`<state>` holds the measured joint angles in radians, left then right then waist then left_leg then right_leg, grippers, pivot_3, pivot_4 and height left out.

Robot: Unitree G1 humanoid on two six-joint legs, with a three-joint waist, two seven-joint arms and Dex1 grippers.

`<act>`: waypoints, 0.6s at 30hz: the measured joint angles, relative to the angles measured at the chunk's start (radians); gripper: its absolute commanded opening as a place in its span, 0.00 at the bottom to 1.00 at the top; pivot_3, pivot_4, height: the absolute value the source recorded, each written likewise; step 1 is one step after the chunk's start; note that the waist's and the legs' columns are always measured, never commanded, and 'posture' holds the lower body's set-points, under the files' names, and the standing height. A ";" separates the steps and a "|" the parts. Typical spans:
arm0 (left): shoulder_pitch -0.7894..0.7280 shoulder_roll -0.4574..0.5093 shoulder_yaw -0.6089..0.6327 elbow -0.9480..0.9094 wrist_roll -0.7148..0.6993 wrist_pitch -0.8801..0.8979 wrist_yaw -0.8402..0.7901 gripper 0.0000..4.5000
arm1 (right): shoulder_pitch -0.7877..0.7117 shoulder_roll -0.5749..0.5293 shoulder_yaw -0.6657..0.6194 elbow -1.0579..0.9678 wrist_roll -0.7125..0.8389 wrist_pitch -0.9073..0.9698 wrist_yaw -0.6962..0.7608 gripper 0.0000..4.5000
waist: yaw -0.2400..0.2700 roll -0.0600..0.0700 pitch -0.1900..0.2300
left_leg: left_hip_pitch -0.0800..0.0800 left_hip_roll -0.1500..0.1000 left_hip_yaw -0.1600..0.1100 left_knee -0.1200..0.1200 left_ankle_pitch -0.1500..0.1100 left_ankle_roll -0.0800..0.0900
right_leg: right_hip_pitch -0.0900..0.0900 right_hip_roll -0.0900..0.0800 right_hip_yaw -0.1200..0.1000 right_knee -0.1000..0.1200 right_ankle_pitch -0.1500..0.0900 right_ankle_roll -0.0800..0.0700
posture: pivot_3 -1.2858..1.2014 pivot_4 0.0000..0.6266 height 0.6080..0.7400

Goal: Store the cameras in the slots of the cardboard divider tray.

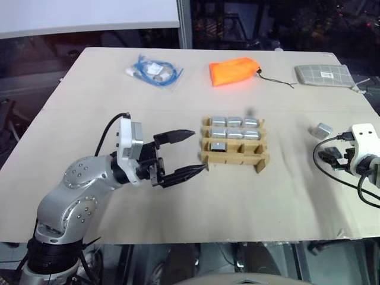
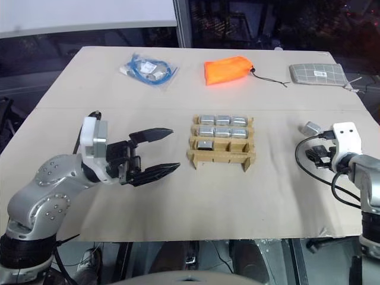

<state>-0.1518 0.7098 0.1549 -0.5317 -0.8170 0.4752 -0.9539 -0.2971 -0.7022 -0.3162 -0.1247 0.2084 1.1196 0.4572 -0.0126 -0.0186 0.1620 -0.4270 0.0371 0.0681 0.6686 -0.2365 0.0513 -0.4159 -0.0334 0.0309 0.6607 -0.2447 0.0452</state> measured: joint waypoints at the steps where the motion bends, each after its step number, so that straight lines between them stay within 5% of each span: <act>1: 0.000 0.000 0.000 0.000 0.000 0.000 0.001 1.00 | -0.009 0.000 0.008 0.019 -0.001 0.001 -0.006 0.99 | 0.000 0.000 0.000 | 0.000 0.000 0.000 0.000 0.000 0.000 | 0.000 0.000 0.000 0.000 0.000 0.000 | 0.52 0.24 1.00; 4: 0.002 0.000 0.001 -0.001 0.000 0.000 0.004 1.00 | -0.035 -0.001 0.032 0.077 -0.003 -0.002 -0.007 0.88 | 0.000 0.000 0.000 | 0.000 0.000 0.000 0.000 0.000 0.000 | 0.000 0.000 0.000 0.000 0.000 0.000 | 0.52 0.24 1.00; 9: 0.004 0.000 0.001 -0.003 0.000 0.000 0.018 1.00 | -0.042 -0.011 0.049 0.094 0.004 -0.019 -0.001 0.44 | 0.003 0.000 0.000 | 0.000 0.000 0.000 0.001 0.000 0.000 | 0.001 0.000 0.000 0.000 0.000 0.000 | 0.52 0.24 1.00; 14: -0.003 -0.020 0.002 -0.008 -0.013 0.049 0.116 1.00 | 0.040 -0.042 0.065 0.001 -0.002 -0.145 0.038 0.44 | 0.004 0.001 0.000 | -0.001 0.000 -0.001 0.000 0.000 0.000 | 0.000 0.000 0.000 0.000 0.000 0.000 | 0.52 0.24 1.00; 18: -0.114 -0.037 0.005 -0.006 -0.210 0.246 0.341 1.00 | 0.079 -0.097 0.157 -0.283 -0.006 -0.413 0.163 0.44 | -0.006 0.002 0.001 | 0.000 0.001 -0.002 0.001 0.000 0.000 | 0.000 0.001 -0.001 0.001 0.000 0.001 | 0.52 0.24 1.00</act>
<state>-0.2660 0.6731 0.1599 -0.5381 -1.0272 0.7211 -0.6131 -0.2182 -0.7988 -0.1589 -0.4074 0.2024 0.7066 0.6198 -0.0188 -0.0169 0.1631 -0.4271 0.0385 0.0658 0.6691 -0.2364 0.0514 -0.4158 -0.0325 0.0303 0.6617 -0.2449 0.0465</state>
